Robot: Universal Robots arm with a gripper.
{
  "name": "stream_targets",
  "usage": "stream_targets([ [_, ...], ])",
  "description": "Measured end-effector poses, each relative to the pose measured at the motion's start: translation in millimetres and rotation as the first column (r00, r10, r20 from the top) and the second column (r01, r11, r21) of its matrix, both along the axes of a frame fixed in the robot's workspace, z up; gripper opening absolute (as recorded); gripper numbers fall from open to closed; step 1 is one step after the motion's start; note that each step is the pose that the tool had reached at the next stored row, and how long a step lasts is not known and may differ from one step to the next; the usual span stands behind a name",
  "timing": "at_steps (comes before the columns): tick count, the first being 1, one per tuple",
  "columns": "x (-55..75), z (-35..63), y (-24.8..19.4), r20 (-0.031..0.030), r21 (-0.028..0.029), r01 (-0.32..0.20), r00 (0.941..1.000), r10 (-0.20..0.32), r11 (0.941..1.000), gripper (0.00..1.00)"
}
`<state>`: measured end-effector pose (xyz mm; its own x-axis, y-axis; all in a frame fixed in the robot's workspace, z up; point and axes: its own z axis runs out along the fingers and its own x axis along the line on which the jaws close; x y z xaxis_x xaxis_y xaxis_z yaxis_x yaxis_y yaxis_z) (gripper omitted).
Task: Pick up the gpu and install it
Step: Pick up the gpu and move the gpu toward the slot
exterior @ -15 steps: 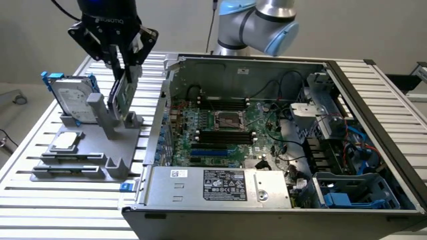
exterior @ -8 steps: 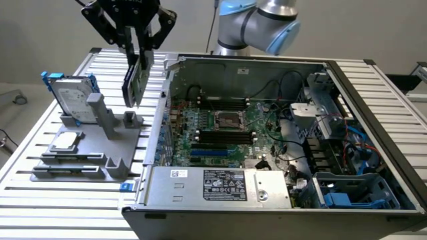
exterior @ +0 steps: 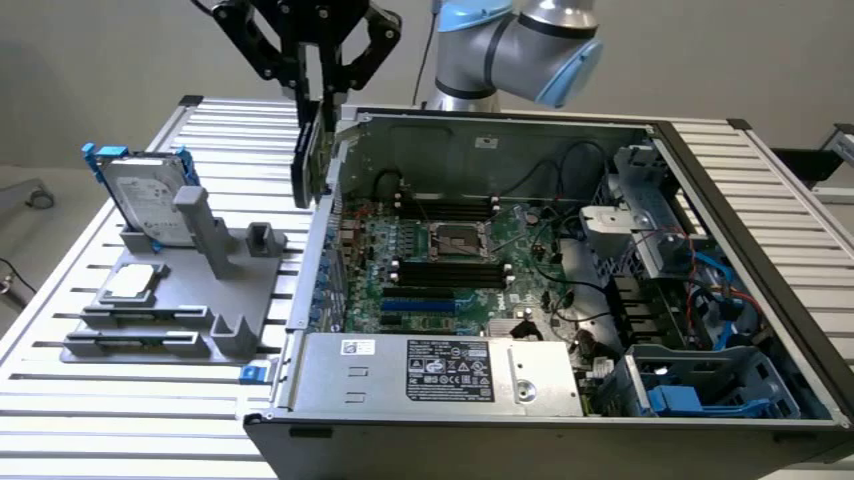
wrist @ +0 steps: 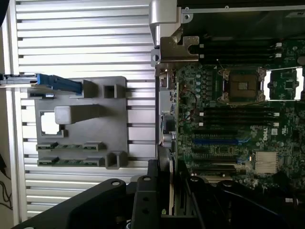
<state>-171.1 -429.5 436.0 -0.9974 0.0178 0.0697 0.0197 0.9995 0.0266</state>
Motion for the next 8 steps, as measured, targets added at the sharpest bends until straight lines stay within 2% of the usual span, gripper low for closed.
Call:
stream_targets([
  [8,36.5,-11.5,0.6,0.0000,-0.0029,0.000,1.0000,0.000,1.0000,0.27],
])
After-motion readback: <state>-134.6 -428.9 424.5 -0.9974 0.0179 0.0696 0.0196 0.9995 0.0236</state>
